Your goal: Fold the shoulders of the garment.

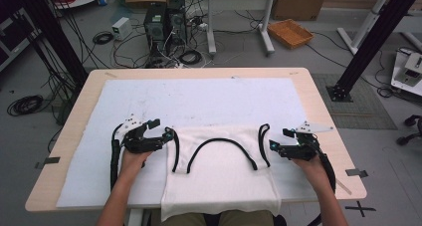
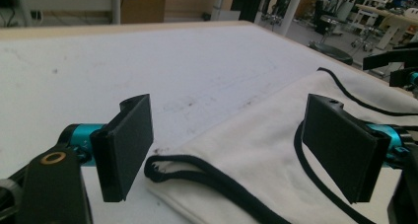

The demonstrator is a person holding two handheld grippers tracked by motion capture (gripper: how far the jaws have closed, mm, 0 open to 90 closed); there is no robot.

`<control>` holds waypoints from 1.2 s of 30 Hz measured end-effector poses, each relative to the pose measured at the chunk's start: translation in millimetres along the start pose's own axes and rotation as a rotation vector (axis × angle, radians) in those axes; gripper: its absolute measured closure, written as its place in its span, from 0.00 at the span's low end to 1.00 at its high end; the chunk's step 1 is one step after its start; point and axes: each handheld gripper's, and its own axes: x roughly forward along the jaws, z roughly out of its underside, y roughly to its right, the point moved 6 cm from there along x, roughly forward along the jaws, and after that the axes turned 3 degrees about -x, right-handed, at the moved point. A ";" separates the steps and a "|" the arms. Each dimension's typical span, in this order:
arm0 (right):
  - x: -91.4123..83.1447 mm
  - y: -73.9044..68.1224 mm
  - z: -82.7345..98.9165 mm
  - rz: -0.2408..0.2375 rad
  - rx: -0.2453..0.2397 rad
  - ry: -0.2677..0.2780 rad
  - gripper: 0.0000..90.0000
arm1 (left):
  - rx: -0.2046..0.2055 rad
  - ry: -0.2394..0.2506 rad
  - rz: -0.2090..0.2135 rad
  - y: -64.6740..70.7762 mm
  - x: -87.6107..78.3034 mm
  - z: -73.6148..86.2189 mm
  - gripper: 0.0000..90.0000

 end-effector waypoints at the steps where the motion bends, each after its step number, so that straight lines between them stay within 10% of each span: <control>1: -3.7 -0.8 0.2 -0.002 -0.019 0.009 0.23 | 0.010 0.017 0.016 2.5 -1.7 -1.3 0.23; 12: -17.7 -11.0 1.6 0.042 -0.093 0.064 0.23 | 0.128 0.131 0.025 22.4 -27.9 -0.6 0.23; 36: -28.1 -8.5 1.9 0.083 -0.055 0.091 0.23 | 0.073 0.105 -0.074 10.3 -34.9 2.5 0.23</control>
